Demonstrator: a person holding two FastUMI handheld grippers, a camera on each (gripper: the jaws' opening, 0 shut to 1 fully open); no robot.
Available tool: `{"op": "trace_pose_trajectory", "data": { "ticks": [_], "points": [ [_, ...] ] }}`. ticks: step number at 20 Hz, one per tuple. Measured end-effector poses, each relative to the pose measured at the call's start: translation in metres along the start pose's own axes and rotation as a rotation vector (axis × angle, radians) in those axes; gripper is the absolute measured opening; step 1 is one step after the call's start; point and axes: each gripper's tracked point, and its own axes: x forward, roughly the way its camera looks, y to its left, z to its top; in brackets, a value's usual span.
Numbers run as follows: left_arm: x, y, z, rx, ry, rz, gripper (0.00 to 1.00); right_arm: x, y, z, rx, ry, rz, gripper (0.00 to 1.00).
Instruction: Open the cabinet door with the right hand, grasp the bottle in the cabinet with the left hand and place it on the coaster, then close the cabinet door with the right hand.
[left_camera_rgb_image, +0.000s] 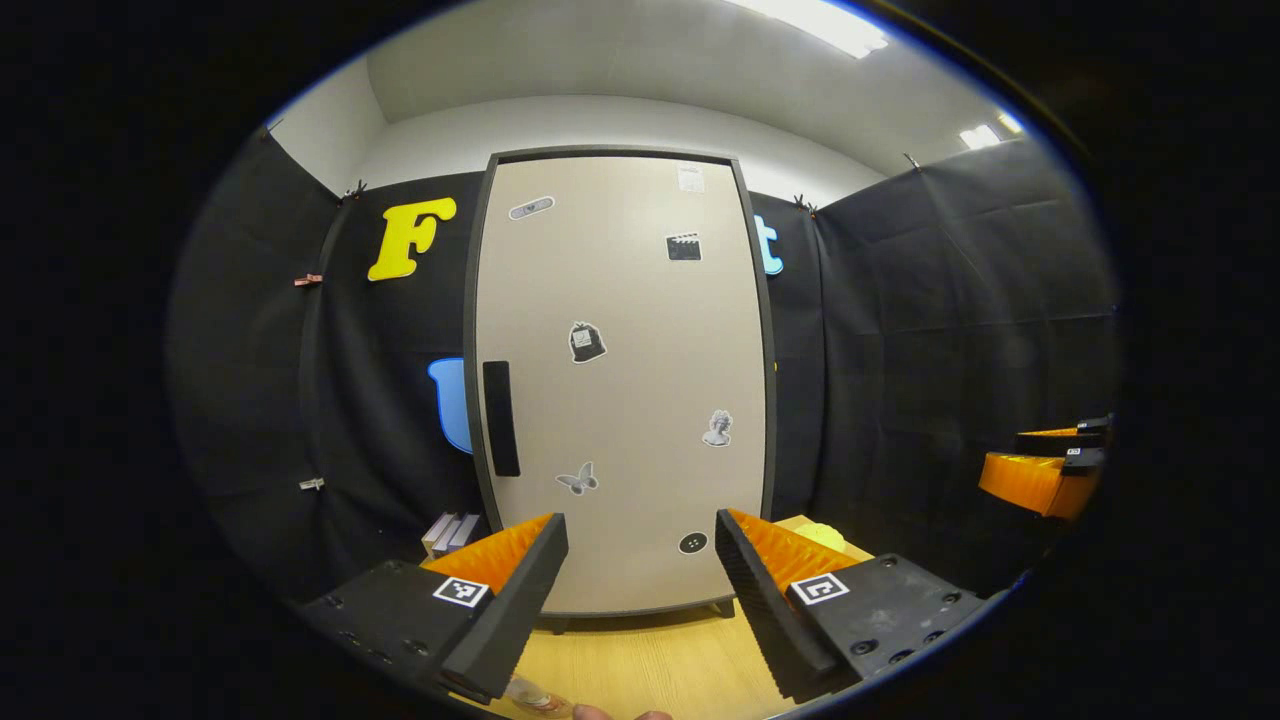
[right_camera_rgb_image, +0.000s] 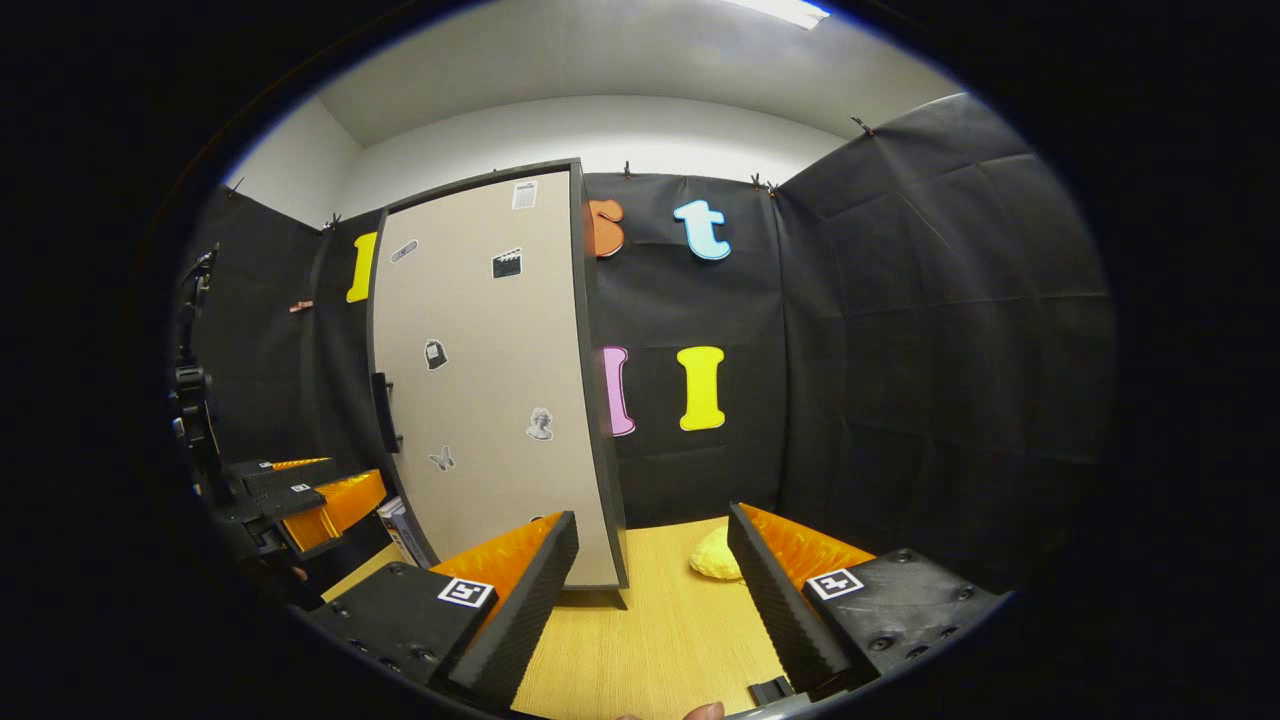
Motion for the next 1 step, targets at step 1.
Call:
{"op": "trace_pose_trajectory", "data": {
  "ticks": [1],
  "points": [
    [0.0011,-0.0028,-0.0002,0.001,-0.002,-0.001,0.94,0.0016,-0.0036,0.0009,0.0,0.0,-0.002,0.97]
  ]
}}
